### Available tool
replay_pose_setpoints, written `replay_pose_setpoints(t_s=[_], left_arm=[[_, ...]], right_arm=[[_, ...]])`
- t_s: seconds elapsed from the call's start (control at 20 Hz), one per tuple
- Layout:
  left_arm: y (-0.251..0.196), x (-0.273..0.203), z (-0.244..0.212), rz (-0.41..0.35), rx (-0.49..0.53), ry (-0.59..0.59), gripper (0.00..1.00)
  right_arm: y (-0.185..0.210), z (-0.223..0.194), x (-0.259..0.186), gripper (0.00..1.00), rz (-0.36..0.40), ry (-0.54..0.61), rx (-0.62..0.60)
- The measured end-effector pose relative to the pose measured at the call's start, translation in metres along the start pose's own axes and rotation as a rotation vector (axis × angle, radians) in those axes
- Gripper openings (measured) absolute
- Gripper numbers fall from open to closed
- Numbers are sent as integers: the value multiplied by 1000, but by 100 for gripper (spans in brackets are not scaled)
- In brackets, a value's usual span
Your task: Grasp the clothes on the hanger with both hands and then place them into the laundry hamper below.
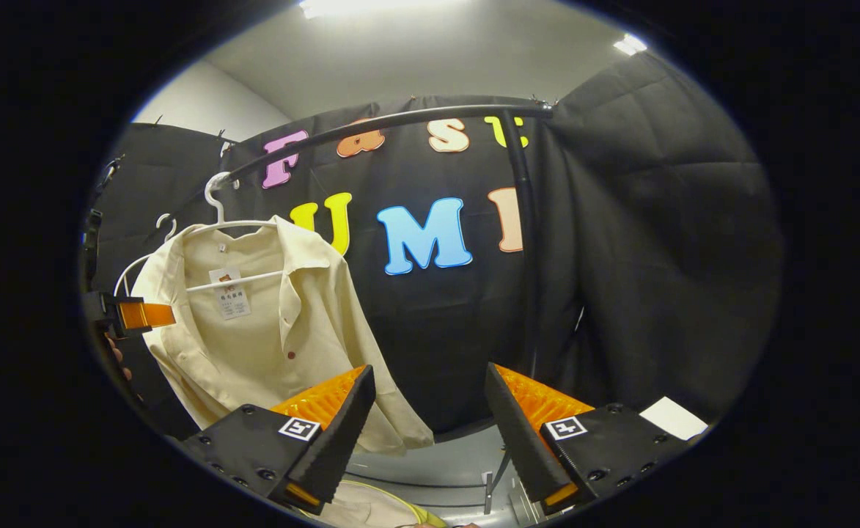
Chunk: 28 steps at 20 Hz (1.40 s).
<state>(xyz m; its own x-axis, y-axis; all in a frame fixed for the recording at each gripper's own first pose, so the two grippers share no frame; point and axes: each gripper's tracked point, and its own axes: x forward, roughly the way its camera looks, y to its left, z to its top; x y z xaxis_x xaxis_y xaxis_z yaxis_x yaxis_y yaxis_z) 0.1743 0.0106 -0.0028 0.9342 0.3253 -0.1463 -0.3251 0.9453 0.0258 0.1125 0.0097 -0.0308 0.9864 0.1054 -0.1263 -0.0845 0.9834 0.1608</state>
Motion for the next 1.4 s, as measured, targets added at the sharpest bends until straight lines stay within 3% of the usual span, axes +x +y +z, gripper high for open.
replay_pose_setpoints(t_s=[0.65,0.75,0.8,0.9,1.05,1.1,1.35,1.4], left_arm=[[-3,64,-8,228,51,-13,96],[10,69,-7,278,53,-12,89],[10,70,-8,270,51,-6,69],[12,73,-6,262,61,-2,68],[11,69,-6,224,61,5,26],[4,66,-7,192,47,5,18],[0,50,-6,115,45,17,18],[1,49,-3,103,21,0,10]], right_arm=[[18,-26,102,96,241,37,-48],[19,-32,104,95,265,50,-60],[22,-35,103,96,277,56,-63],[26,-40,106,96,303,61,-68],[37,-49,111,95,342,64,-114],[42,-52,112,92,357,64,-132],[72,-57,114,96,410,79,-140],[80,-57,113,96,419,82,-136]])
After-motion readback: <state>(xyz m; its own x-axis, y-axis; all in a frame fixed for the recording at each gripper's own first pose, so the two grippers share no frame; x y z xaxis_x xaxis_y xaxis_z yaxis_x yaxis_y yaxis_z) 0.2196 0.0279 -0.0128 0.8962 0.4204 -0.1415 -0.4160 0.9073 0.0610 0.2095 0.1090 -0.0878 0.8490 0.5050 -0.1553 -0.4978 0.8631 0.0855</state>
